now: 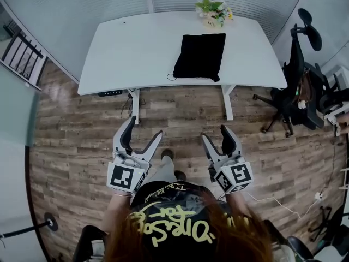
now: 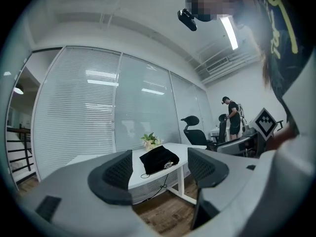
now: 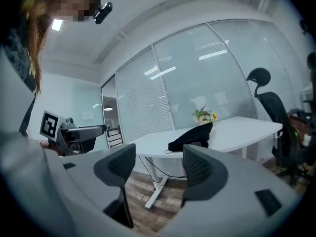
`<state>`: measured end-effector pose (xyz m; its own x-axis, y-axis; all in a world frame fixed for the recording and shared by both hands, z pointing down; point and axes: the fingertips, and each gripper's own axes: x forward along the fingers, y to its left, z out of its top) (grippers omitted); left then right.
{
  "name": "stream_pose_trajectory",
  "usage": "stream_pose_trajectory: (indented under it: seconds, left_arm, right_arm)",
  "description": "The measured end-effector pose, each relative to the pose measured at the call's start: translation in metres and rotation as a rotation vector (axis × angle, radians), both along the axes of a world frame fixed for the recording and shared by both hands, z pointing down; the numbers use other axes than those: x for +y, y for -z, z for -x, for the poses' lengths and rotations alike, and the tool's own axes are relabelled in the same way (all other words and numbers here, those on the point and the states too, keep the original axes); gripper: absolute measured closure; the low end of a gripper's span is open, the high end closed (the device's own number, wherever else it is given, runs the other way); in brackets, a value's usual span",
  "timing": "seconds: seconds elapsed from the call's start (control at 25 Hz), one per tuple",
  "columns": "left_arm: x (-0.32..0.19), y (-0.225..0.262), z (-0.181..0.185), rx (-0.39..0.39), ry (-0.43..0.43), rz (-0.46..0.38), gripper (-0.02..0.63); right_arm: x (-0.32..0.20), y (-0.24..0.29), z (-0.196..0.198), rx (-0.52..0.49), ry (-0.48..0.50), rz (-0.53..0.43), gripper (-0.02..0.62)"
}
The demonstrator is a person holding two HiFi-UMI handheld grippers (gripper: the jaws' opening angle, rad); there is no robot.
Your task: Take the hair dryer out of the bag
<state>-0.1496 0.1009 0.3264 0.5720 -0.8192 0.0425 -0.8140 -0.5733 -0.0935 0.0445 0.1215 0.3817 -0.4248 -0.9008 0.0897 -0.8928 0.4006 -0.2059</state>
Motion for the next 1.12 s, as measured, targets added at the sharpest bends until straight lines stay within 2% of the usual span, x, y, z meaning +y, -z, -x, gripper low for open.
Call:
stream_pose_trajectory:
  seconds: [0.08,0.2,0.4,0.52,0.64,0.8,1.12]
  left_arm:
    - [-0.003,-0.006,0.006,-0.012,0.014,0.033,0.264]
    - [-0.016,-0.003,0.009,-0.01,0.022,0.026,0.264]
    - [-0.044,-0.013,-0.001,-0.041,-0.02,0.017,0.264]
    - [-0.065,-0.007,-0.014,-0.03,-0.042,-0.007,0.264]
    - [-0.087,-0.003,-0.023,-0.024,-0.066,-0.025,0.264]
    - [-0.117,-0.008,-0.025,-0.02,-0.078,-0.028,0.264]
    - [-0.186,-0.007,-0.035,-0.019,-0.124,-0.021,0.265]
  right_arm:
    - [-0.005,-0.004,0.006,-0.012,0.013,0.007,0.313]
    - [-0.018,-0.005,0.01,-0.003,0.021,0.006,0.313]
    - [-0.037,-0.001,-0.001,0.034,-0.02,-0.019,0.313]
    - [-0.051,-0.003,-0.015,0.058,-0.047,0.003,0.313]
    - [-0.07,-0.003,-0.025,0.065,-0.072,-0.02,0.313]
    - [-0.096,-0.003,-0.025,0.06,-0.089,-0.023,0.313]
    - [-0.154,0.001,-0.026,0.118,-0.105,-0.03,0.313]
